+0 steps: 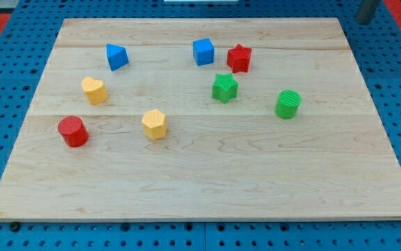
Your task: Push the yellow hexagon to the center
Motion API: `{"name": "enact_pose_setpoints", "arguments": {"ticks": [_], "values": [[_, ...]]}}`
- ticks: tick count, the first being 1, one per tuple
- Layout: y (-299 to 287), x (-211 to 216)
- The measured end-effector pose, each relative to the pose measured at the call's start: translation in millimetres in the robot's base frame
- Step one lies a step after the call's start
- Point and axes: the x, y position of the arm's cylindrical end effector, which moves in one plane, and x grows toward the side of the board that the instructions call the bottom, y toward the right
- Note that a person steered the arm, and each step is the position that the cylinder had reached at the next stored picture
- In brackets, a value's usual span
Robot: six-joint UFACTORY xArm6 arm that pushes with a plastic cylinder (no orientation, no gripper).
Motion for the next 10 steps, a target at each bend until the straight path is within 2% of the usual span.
{"name": "enact_pose_setpoints", "arguments": {"ticks": [6,7,10], "values": [[-3,5],[-4,52],[-83,258]]}}
